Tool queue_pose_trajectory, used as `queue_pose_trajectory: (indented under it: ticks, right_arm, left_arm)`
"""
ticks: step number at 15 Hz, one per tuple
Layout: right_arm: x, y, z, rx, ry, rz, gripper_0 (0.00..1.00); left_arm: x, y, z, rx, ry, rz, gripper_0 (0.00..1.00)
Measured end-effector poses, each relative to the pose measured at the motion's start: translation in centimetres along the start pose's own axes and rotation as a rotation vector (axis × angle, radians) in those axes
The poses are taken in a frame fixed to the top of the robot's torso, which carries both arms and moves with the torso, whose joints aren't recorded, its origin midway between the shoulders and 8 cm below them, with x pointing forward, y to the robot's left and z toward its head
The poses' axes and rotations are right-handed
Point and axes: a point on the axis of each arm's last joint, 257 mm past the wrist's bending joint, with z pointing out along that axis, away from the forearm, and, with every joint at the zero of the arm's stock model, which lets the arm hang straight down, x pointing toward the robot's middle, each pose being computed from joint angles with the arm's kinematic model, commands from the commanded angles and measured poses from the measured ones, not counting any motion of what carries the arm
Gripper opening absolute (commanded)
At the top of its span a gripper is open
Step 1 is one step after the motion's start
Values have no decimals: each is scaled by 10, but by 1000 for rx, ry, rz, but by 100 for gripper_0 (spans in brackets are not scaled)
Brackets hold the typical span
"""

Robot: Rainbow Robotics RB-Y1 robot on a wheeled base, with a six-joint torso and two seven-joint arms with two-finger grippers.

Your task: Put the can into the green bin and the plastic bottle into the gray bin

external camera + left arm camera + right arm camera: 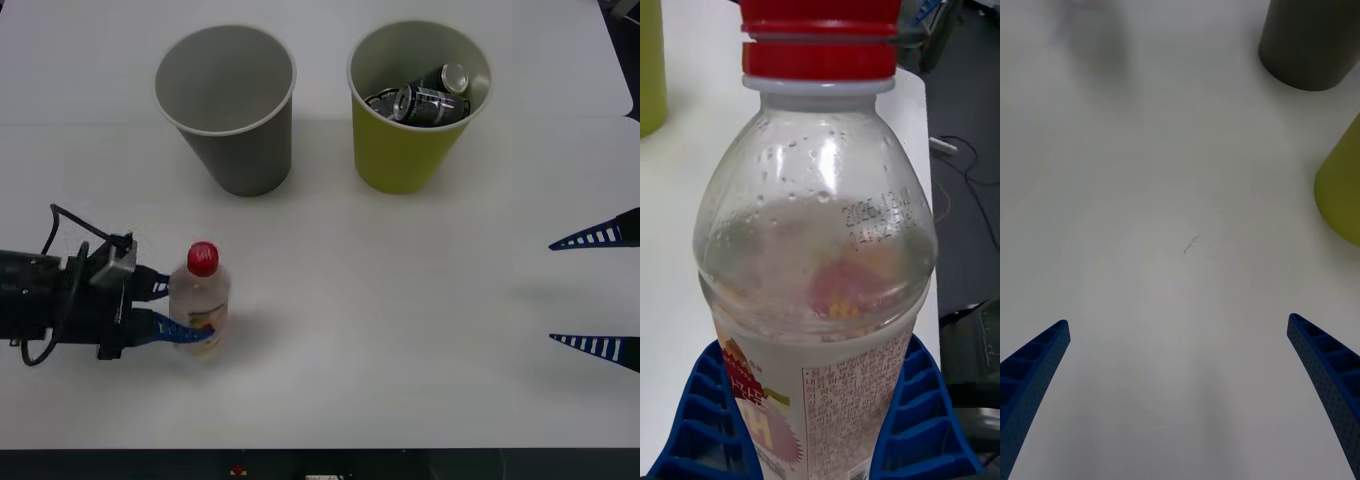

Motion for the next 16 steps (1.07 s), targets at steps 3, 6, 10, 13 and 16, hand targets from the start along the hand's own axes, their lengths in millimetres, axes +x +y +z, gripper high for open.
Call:
queue_pose_trajectory:
  ticks: [3,6,10,13,16]
  right_arm:
    - [0,0,0,0,0,0,100]
    - [0,0,0,0,0,0,100]
    - [0,0,0,0,0,0,100]
    - [0,0,0,0,0,0,100]
    - [0,0,0,0,0,0,100]
  left_arm:
    - [-21,0,-12,-29,46,-82,0]
    - [-41,8,-28,-88,76,-177,0]
    - [-72,23,-51,-213,93,-290,0]
    - [-88,38,-71,-314,112,-344,0]
    - [-103,56,-96,-371,164,-340,0]
